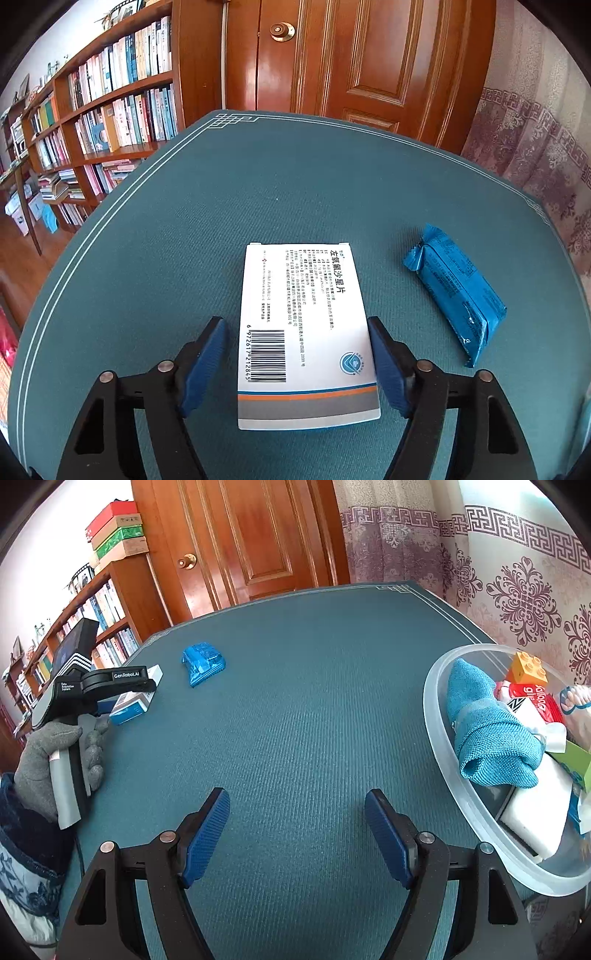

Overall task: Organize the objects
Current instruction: 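Grasp the white medicine box with the left tool, then grasp the blue wrapped packet with the right tool while the left tool holds the medicine box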

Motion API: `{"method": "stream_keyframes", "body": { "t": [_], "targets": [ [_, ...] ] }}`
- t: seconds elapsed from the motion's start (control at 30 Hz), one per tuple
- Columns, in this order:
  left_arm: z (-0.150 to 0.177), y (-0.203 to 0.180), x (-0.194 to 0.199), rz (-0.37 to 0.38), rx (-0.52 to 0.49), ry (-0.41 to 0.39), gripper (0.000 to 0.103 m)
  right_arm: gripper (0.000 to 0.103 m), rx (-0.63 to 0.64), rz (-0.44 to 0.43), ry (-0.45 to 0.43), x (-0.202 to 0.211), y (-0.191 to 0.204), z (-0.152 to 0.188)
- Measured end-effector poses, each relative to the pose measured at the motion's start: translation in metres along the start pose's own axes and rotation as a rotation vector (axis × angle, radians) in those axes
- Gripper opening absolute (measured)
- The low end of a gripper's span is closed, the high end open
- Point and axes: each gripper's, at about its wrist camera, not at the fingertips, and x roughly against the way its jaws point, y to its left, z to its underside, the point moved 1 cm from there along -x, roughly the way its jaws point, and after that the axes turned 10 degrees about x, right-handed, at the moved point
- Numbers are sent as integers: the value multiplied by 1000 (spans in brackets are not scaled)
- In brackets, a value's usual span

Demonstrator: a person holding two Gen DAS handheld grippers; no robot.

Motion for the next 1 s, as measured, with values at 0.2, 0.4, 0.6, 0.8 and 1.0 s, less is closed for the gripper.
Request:
{"method": "stream_keyframes", "body": {
  "t": [0.2,0.4,0.6,0.8,1.0],
  "targets": [
    [0,3,2,34,-6,-4,66,77,19,23,24,-4,4,-1],
    [0,9,11,51,-5,0,66,77,60,24,46,-10,13,-5],
    [9,24,29,38,-44,-22,66,77,101,-11,40,-23,32,-34],
    [20,40,43,60,-40,-28,66,77,142,-59,52,-63,61,-77],
    [23,43,54,89,-34,-52,66,77,189,-67,69,-107,78,-115]
  ]
}}
